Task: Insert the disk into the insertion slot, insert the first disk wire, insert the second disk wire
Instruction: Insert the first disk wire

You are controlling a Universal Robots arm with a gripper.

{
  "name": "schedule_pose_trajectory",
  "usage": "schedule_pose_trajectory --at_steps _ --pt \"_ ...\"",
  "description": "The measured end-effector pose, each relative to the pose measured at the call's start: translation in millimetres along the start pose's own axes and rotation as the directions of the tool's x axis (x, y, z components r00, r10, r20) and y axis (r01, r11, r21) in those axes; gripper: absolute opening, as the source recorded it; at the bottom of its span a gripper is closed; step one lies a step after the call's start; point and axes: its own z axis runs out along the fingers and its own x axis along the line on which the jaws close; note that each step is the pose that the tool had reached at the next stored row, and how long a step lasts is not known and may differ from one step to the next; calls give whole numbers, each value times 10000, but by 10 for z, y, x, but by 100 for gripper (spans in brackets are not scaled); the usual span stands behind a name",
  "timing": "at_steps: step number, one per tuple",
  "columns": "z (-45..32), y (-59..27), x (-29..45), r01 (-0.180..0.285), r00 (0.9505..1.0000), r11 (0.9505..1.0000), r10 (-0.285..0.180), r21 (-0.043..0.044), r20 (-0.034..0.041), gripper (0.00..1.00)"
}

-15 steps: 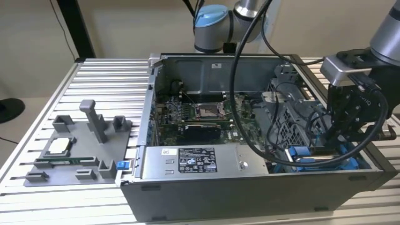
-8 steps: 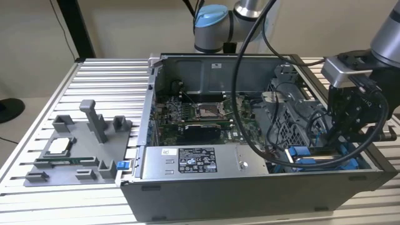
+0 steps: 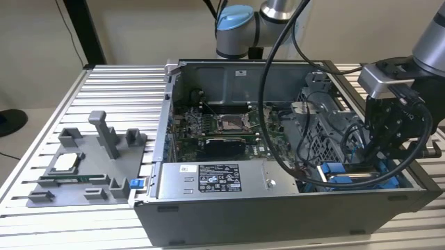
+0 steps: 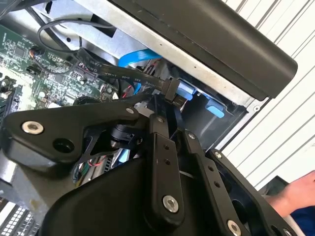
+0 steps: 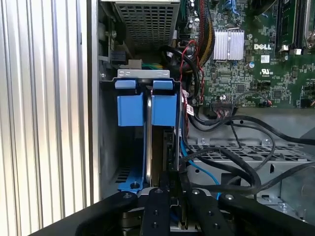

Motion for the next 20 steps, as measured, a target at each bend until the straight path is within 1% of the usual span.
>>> schedule_pose_trajectory --at_steps 14,18,20 --pt "24 10 7 -85 10000 10000 85 0 -3 0" --pt "40 10 8 -89 10000 10000 89 1 -5 0" --pt "62 10 8 -95 10000 10000 95 0 0 0"
